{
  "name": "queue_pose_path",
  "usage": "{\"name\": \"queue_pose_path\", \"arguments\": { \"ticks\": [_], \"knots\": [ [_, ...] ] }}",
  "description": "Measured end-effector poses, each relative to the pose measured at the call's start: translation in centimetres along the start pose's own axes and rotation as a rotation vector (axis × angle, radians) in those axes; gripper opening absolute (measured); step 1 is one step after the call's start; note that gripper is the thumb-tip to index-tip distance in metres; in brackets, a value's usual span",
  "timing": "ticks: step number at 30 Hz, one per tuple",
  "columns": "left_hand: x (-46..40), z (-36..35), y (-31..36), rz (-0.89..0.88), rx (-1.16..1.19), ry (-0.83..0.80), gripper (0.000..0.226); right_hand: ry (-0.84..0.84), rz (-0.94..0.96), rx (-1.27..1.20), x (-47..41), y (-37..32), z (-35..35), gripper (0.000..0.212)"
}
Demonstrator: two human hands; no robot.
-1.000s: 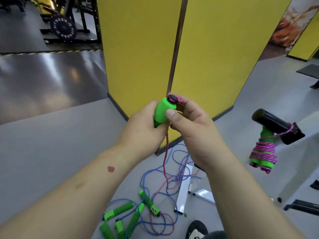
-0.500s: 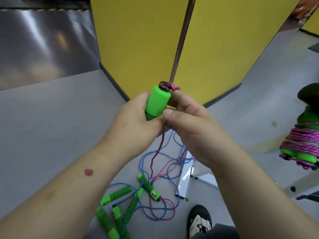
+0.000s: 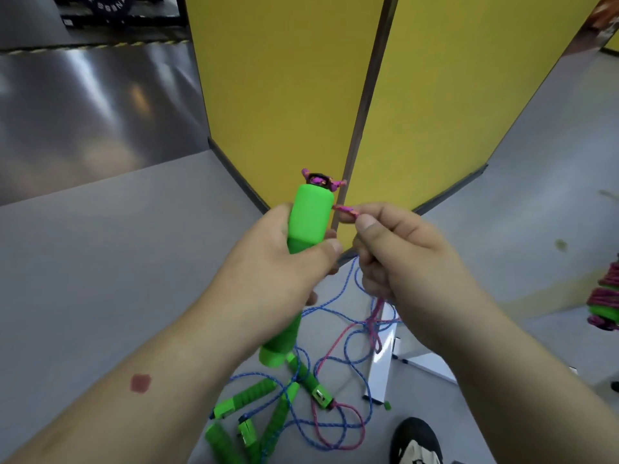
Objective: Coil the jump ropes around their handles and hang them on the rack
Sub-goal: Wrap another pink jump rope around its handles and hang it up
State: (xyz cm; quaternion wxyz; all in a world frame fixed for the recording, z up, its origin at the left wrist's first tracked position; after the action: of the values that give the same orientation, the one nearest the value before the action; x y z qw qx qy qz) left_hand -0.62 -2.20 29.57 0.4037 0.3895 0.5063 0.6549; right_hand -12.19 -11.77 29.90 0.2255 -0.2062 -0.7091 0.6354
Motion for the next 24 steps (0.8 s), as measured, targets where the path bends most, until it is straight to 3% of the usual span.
{"name": "queue_pose_path", "arguments": {
  "ticks": [4,7,11,14,17,21,24],
  "knots": [
    [1.1,-2.8,-0.3,-0.03,0.258,-0.122,0.02,-0.036,0.08,-0.187,0.2,-1.4,-1.3,0.03],
    [1.3,-3.2,-0.2,-0.021,0.373,-0.137,0.026,-0.02,0.141,-0.083,0.4,-2.6,-1.0,0.031],
    [1.0,-2.6,0.4,-0.06,0.33,-0.13,0.032,0.066,0.198,0.091,0.6,-3.2,-0.3,0.027],
    [0.6,-2.0,0.6,-0.094,0.361,-0.069,0.023,0.015,0.088,-0.032,0.3,-1.5,-0.6,0.021],
    [0.3,-0.9,0.6,-0.087,0.42,0.029,0.019,-0.131,-0.15,-0.152,0.7,0.0,-1.4,0.031],
    [0.0,0.8,0.3,-0.036,0.445,0.15,0.019,-0.375,-0.325,0.231,2.6,0.9,-1.6,0.025],
    [0.0,1.6,-0.1,-0.01,0.413,0.217,0.017,-0.26,-0.248,0.274,2.4,0.2,-0.7,0.024]
  ]
}}
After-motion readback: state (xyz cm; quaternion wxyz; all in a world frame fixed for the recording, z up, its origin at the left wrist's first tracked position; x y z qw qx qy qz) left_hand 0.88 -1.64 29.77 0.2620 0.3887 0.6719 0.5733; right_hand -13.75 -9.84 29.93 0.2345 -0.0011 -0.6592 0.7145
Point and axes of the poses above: each hand's wrist, its own x-axis away from the middle knuckle, its own z-axis out of the back of the hand, y = z × x, the point moved 6 cm from there along -x, towards the middle knuckle, and after that the axes turned 10 degrees about -y, right-handed, at the moved point
